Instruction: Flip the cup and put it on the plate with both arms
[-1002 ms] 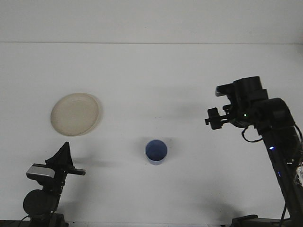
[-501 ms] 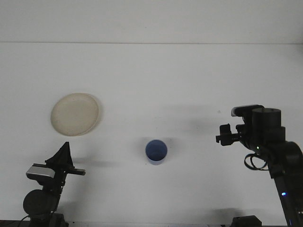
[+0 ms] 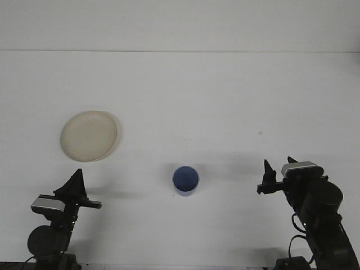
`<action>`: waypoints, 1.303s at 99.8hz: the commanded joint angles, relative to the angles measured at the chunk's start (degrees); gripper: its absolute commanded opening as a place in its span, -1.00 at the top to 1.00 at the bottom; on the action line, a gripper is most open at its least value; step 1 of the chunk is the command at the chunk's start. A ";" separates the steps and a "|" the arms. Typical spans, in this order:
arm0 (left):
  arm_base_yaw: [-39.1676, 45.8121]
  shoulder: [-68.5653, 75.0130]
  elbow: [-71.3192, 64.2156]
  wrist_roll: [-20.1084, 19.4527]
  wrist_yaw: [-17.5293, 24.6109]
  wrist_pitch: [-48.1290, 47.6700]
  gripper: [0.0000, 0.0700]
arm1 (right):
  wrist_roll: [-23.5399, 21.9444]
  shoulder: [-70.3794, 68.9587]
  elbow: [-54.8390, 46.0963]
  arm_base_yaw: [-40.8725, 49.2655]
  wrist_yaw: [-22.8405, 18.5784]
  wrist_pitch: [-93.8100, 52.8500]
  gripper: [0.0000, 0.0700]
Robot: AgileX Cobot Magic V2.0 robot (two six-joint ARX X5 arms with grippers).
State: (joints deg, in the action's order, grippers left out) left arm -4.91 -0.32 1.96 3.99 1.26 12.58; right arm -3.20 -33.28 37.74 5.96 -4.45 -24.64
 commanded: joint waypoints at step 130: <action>0.02 0.13 -0.92 0.13 -0.13 0.42 0.97 | -0.20 2.86 -4.02 0.13 0.15 7.08 -0.34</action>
State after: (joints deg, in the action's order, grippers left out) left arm -4.91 -0.32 1.96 3.99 1.26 12.58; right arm -3.20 -30.28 33.39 5.96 -4.34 -18.26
